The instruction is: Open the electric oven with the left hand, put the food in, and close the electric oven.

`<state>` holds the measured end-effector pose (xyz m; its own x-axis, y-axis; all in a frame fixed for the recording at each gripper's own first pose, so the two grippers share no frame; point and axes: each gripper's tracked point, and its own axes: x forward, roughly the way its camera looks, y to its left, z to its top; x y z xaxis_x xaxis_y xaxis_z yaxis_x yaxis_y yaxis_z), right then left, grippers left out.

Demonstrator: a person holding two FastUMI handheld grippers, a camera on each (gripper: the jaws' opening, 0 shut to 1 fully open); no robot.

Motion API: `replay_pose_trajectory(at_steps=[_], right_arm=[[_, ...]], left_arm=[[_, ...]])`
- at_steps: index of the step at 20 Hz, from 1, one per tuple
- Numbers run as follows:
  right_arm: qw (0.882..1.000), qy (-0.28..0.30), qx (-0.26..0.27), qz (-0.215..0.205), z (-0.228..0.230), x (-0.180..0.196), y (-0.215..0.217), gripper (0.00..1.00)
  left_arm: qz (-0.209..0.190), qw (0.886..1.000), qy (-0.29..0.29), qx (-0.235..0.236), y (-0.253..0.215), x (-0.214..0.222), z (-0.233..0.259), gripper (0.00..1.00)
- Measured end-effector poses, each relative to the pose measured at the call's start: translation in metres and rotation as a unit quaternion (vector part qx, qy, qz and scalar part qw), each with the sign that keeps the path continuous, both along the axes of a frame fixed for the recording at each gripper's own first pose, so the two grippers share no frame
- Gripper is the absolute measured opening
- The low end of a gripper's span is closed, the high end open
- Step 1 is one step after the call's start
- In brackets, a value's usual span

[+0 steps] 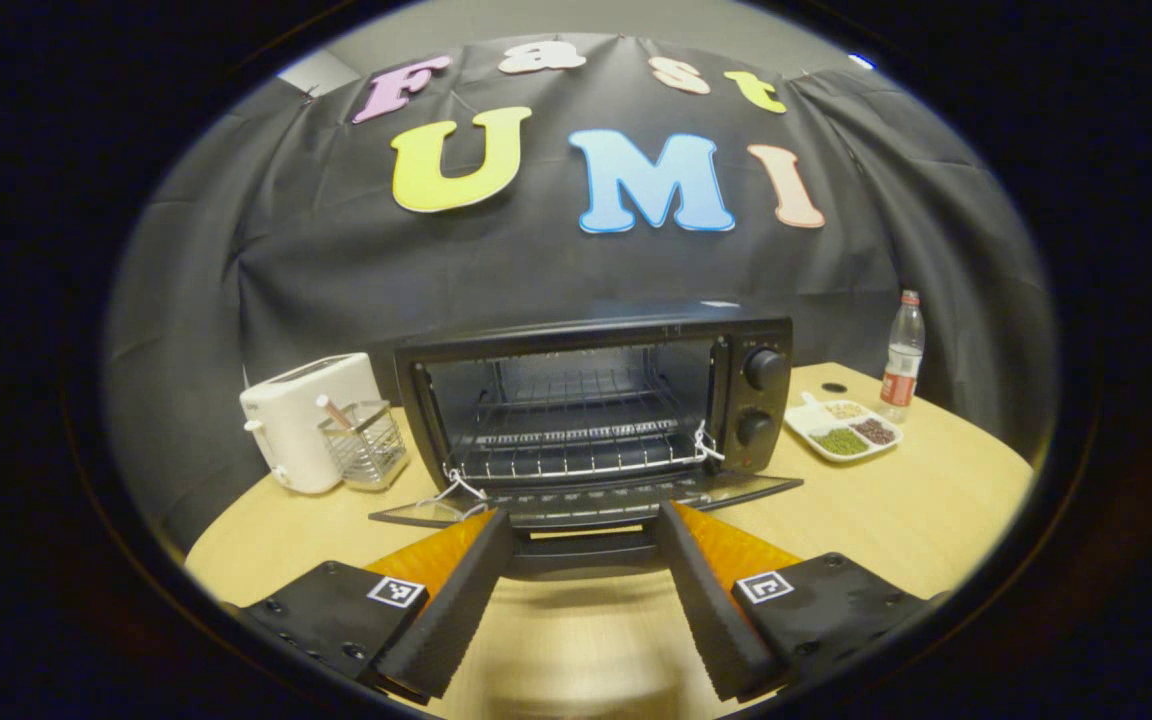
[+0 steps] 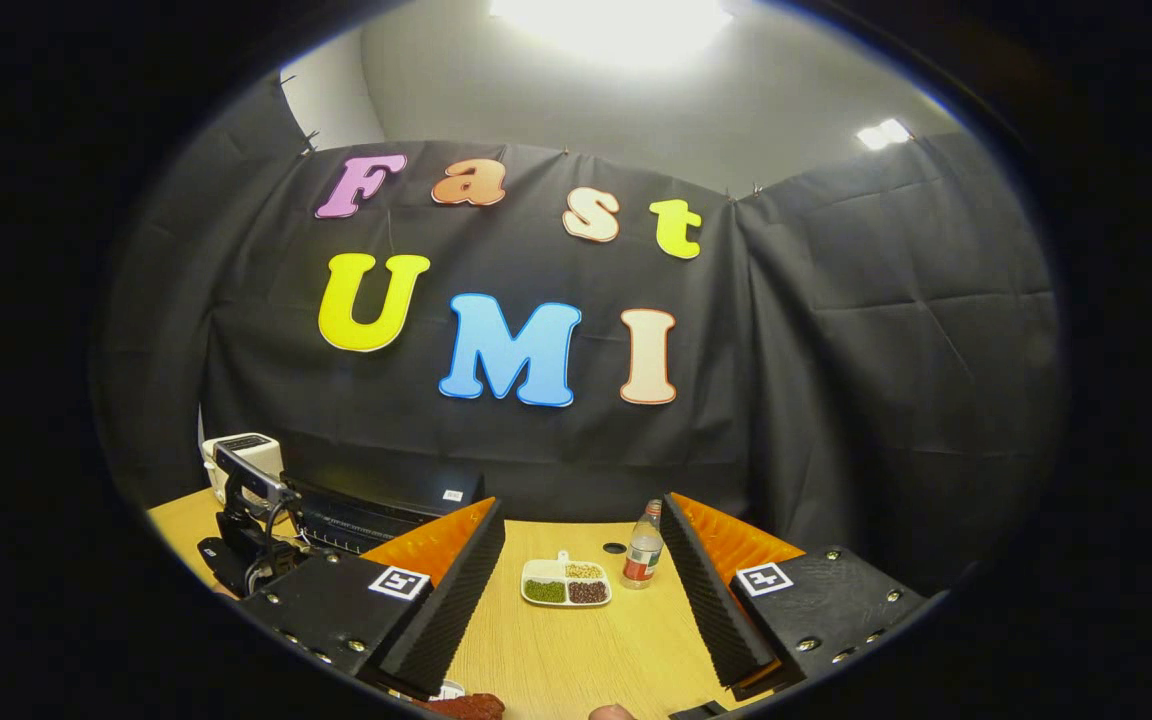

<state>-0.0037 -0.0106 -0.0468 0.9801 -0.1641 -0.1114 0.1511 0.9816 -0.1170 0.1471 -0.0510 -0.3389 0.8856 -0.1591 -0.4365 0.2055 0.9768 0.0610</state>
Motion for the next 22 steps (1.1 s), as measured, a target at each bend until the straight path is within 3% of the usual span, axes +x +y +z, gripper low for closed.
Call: replay_pose_trajectory(at_steps=[11, 13, 14, 15, 22], right_arm=[[0.999, 0.013, -0.004, 0.029, -0.007, -0.005, 0.006, 0.95], [0.999, 0.015, 0.002, 0.049, -0.010, -0.007, 0.010, 0.96], [0.998, 0.014, 0.003, 0.056, -0.011, -0.007, 0.009, 0.96], [0.998, 0.014, 0.005, 0.065, -0.012, -0.006, 0.009, 0.96], [0.987, 0.052, 0.049, 0.143, -0.049, -0.020, 0.025, 0.96]], left_arm=[[0.003, 0.999, 0.044, 0.009, 0.001, -0.032, -0.039, 0.97], [0.016, 0.999, 0.036, 0.014, 0.008, -0.042, -0.027, 0.94], [0.026, 0.999, 0.032, 0.012, 0.011, -0.048, -0.017, 1.00], [0.038, 0.999, 0.023, 0.007, 0.017, -0.055, -0.003, 0.98], [0.084, 0.994, -0.071, -0.018, 0.041, -0.090, 0.120, 1.00]])
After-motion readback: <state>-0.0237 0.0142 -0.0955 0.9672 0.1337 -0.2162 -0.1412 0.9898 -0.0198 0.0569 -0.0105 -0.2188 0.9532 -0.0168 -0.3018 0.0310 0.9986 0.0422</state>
